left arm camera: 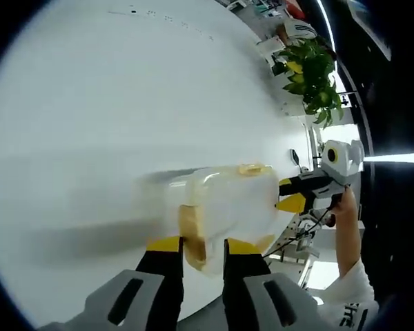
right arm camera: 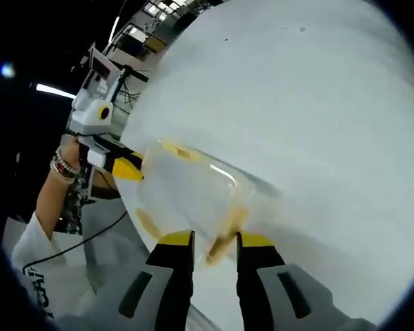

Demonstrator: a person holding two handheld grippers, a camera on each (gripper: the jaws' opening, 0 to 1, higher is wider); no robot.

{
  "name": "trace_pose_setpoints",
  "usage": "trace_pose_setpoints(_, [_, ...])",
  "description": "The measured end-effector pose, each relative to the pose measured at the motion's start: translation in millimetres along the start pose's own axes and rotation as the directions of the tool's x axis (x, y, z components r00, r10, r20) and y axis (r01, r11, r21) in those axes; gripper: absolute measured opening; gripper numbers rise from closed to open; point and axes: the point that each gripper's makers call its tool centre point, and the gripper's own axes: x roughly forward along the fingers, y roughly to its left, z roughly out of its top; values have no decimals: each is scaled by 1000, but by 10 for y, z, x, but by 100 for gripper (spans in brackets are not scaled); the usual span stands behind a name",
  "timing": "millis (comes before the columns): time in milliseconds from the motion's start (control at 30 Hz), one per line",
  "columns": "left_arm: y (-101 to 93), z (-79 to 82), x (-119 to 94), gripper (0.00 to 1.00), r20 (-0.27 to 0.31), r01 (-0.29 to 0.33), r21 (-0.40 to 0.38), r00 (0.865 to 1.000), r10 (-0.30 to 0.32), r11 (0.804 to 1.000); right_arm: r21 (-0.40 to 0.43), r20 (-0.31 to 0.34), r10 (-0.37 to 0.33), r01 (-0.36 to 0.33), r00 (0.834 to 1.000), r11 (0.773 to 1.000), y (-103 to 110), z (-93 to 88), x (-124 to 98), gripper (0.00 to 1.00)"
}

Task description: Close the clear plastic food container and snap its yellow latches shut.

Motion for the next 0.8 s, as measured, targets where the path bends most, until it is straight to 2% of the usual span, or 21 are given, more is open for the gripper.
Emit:
trace_pose_setpoints(100, [11,-4,-3,12,9,11,-27,1000,-10,1000,7,1,2,-2,1000,1000,0,-17,-1,20])
trace_pose_setpoints(333, [10,10,-3,11,23,22,-38,1000,-21,999,5,-1,-8,8,1000,1000,16,-17,12,21])
trace_pose_setpoints(367, [64,-92,-21,9,-33,-5,-53,999,3,999,15,1,-16,16,1000,1000,5,-21,9,21])
trace_pose_setpoints(400, [-19,-5,27,10,19,43,-71,999,-41,997,10,8,-19,19,1000,1000,-2,-1,9,21])
trace_pose_setpoints(567, [-87,-21,44,12,17,19,12,1000,-20,1000,-1,17,-13,13,1000,1000,-6,13,5,22])
trace_pose_setpoints(700, [-108,-24,38,14,30,10,46,999,-11,999,6,32,-5,5,999,1000,-4,37,3,23])
trace_pose_setpoints(733, [-110,20,18,14,77,-13,124,997,3,992,-25,74,-15,16,997,1000,-2,81,7,23])
trace_pose_setpoints(767, [-101,29,-1,12,90,-21,156,996,7,988,-35,83,-16,19,996,999,4,74,3,24])
trace_pose_setpoints(800, [-111,74,-70,11,131,-45,235,991,14,971,-55,81,-17,22,997,998,4,58,-12,23])
